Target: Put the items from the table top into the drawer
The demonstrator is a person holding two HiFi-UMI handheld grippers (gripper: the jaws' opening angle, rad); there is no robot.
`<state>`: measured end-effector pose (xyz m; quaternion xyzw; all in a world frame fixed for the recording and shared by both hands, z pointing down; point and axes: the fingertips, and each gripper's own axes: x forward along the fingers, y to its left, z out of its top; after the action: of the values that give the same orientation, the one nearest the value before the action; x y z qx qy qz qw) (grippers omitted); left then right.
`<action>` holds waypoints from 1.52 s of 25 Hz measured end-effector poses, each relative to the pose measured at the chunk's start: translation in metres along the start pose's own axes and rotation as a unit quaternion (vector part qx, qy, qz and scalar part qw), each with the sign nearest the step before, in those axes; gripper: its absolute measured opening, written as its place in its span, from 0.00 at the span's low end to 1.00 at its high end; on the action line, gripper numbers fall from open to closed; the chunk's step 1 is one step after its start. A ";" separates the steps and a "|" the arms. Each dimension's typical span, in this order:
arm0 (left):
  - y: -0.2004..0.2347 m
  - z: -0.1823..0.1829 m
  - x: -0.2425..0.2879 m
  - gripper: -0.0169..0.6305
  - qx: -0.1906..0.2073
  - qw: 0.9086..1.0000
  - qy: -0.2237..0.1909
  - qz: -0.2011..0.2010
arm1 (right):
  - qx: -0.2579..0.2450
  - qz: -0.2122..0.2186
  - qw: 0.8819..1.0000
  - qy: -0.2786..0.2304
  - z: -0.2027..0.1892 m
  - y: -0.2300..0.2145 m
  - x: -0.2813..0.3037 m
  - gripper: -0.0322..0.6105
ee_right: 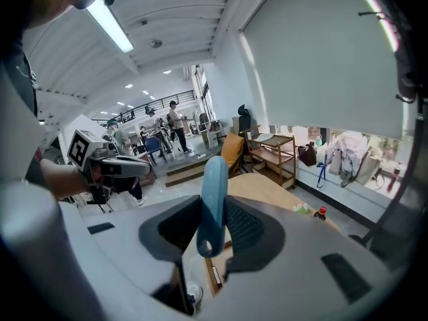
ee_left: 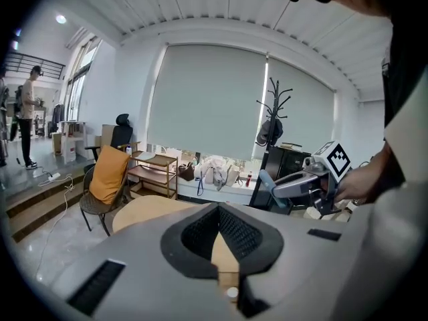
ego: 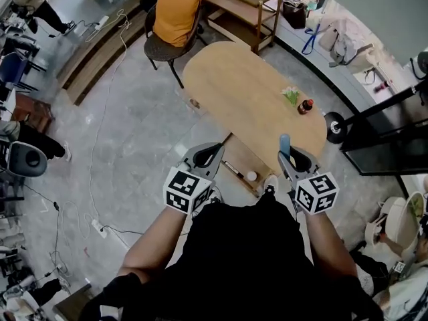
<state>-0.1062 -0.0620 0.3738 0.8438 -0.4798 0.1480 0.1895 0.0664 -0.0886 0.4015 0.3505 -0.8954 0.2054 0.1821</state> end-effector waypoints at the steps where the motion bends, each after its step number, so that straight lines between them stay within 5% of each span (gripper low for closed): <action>1: 0.005 0.000 -0.006 0.03 0.003 1.000 -0.003 -0.007 | -0.001 -0.006 1.000 -0.003 0.000 0.011 -0.001 0.22; 9: 0.033 -0.015 -0.024 0.03 0.018 0.999 0.003 -0.047 | 0.013 -0.041 0.999 -0.001 -0.013 0.065 0.002 0.22; 18: 0.044 -0.036 -0.020 0.03 -0.001 0.999 0.027 -0.042 | 0.016 -0.023 0.999 0.033 -0.037 0.071 0.029 0.22; 25: 0.049 -0.075 -0.014 0.03 -0.039 0.997 0.059 -0.013 | -0.021 0.005 0.983 0.184 -0.165 0.037 0.103 0.22; 32: 0.053 -0.123 -0.009 0.03 -0.079 0.992 0.094 0.021 | -0.039 0.041 0.948 0.314 -0.299 0.017 0.193 0.22; 38: 0.049 -0.149 -0.002 0.03 -0.096 0.986 0.126 0.044 | -0.069 0.047 0.917 0.389 -0.374 -0.012 0.248 0.22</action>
<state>-0.1598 -0.0141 0.5136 0.7742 -0.5012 0.2140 0.3220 -0.0273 -0.0487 0.8382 0.1869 -0.7811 0.2717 0.5302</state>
